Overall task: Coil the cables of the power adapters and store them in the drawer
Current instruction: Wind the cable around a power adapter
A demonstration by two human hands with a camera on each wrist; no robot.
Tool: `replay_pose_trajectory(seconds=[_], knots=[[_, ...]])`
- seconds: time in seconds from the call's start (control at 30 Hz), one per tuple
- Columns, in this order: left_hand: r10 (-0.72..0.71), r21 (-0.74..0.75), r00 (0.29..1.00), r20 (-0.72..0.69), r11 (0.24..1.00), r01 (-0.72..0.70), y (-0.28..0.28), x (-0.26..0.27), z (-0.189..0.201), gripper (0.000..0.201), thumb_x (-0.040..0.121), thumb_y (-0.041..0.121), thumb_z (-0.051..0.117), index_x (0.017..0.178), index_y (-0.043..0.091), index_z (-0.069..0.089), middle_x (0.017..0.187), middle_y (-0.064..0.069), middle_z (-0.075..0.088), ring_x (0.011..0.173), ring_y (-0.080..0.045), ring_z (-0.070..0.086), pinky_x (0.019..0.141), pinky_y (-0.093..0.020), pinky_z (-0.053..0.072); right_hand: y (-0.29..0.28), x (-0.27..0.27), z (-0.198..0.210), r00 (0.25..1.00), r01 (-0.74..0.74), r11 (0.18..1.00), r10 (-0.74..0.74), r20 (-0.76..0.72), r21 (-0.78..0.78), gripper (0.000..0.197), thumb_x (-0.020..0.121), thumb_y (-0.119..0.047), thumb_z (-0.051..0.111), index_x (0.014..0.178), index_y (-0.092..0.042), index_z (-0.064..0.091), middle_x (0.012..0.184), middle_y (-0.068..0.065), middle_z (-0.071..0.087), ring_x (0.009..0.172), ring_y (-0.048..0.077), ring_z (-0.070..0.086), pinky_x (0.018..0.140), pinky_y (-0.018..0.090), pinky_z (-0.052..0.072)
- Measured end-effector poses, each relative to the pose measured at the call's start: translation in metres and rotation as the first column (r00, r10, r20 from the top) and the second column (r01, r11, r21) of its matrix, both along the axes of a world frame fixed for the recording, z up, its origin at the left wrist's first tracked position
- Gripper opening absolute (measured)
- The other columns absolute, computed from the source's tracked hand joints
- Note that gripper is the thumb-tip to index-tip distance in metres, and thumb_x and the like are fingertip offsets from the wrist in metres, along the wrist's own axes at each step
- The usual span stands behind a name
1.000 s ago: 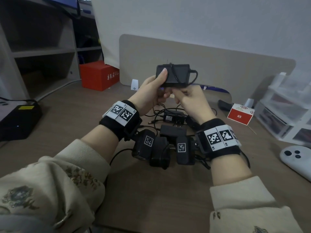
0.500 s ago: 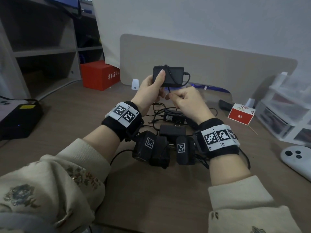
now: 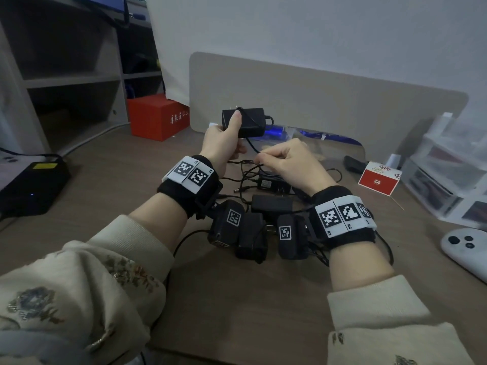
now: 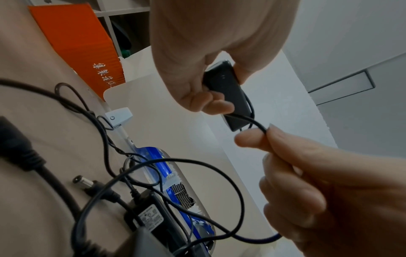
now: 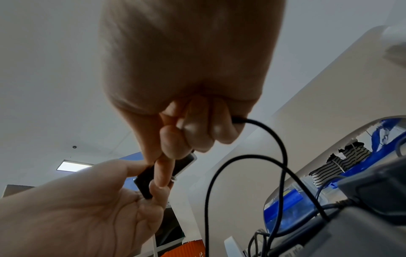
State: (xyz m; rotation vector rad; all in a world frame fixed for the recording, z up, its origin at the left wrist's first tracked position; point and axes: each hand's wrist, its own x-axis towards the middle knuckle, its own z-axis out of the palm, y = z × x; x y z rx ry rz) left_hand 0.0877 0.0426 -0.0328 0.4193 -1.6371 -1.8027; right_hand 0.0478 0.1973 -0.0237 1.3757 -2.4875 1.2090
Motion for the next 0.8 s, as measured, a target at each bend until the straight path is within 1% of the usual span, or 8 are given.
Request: replay_pose_trajectory(seconds=[0.07,0.17,0.3,0.4,0.47,0.63,0.73,0.8], knots=[[0.011,-0.022,1.000,0.024,1.000,-0.011,0.000,0.001,0.000,0.042,0.099,0.043,0.053,0.108,0.001,0.059,0.064,-0.002,0.054,0.044,-0.008,0.056,0.046,-0.022,0.038,0.000,0.000,-0.001,1.000,-0.009,1.000,0.009,0.002,0.001,0.018,0.094,-0.023,0.061,0.102,-0.016,0.076,0.106,-0.004,0.073,0.098,-0.001,0.059,0.086,0.016,0.045],[0.054,-0.195,0.996,0.074,0.980,-0.038,0.001,0.005,0.001,0.032,0.097,0.042,0.055,0.092,0.010,0.060,0.067,0.000,0.057,0.045,-0.006,0.058,0.046,-0.021,0.039,0.000,-0.001,-0.002,1.000,0.010,0.999,-0.011,-0.025,-0.042,0.018,0.094,-0.023,0.062,0.097,-0.014,0.077,0.098,-0.002,0.075,0.093,0.003,0.064,0.091,0.027,0.051],[0.137,-0.419,0.983,0.118,0.905,-0.076,-0.001,0.011,0.001,0.027,0.095,0.038,0.059,0.078,0.017,0.058,0.068,0.001,0.057,0.049,-0.010,0.052,0.038,-0.014,0.036,0.001,-0.006,-0.002,0.985,0.098,0.975,-0.123,-0.120,-0.197,0.018,0.091,-0.025,0.066,0.081,-0.016,0.078,0.075,0.001,0.073,0.076,0.014,0.065,0.080,0.035,0.054],[0.100,-0.397,0.980,0.173,0.918,-0.024,-0.005,0.014,0.005,0.024,0.092,0.035,0.063,0.089,0.011,0.065,0.075,-0.005,0.060,0.053,-0.012,0.047,0.043,-0.019,0.037,0.000,-0.011,-0.004,0.972,0.140,0.939,-0.190,-0.136,-0.313,0.020,0.088,-0.026,0.069,0.074,-0.014,0.076,0.068,-0.003,0.070,0.070,0.013,0.064,0.073,0.041,0.054],[0.034,-0.411,0.963,0.268,0.908,0.082,-0.005,0.017,0.009,0.025,0.092,0.034,0.063,0.096,0.010,0.066,0.075,-0.002,0.057,0.056,-0.012,0.045,0.048,-0.021,0.035,0.000,-0.013,-0.004,0.966,0.168,0.917,-0.226,-0.125,-0.361,0.021,0.086,-0.031,0.070,0.073,-0.016,0.075,0.066,-0.006,0.069,0.070,0.015,0.064,0.071,0.043,0.055],[-0.218,-0.316,0.832,0.510,0.852,0.417,-0.004,0.028,0.019,0.024,0.096,0.036,0.058,0.089,0.013,0.059,0.061,0.003,0.041,0.041,-0.005,0.028,0.036,-0.015,0.024,0.001,-0.013,-0.005,0.964,0.196,0.914,-0.247,-0.103,-0.355,0.026,0.082,-0.040,0.074,0.070,-0.016,0.071,0.060,-0.010,0.061,0.061,0.006,0.054,0.065,0.036,0.050],[-0.393,-0.177,0.796,0.460,0.838,0.517,-0.004,0.029,0.019,0.025,0.098,0.032,0.054,0.080,0.015,0.059,0.062,0.003,0.039,0.043,-0.004,0.023,0.037,-0.013,0.020,0.002,-0.014,-0.005,0.962,0.216,0.908,-0.260,-0.079,-0.359,0.035,0.082,-0.044,0.073,0.069,-0.012,0.068,0.057,-0.005,0.055,0.056,0.005,0.043,0.061,0.031,0.041],[-0.463,-0.115,0.803,0.375,0.836,0.537,-0.004,0.028,0.019,0.025,0.097,0.031,0.054,0.076,0.017,0.056,0.069,0.001,0.041,0.049,-0.005,0.023,0.042,-0.013,0.018,0.003,-0.014,-0.004,0.976,0.185,0.905,-0.214,-0.035,-0.384,0.043,0.085,-0.043,0.071,0.069,-0.003,0.065,0.057,0.007,0.051,0.055,0.007,0.039,0.059,0.028,0.036]])
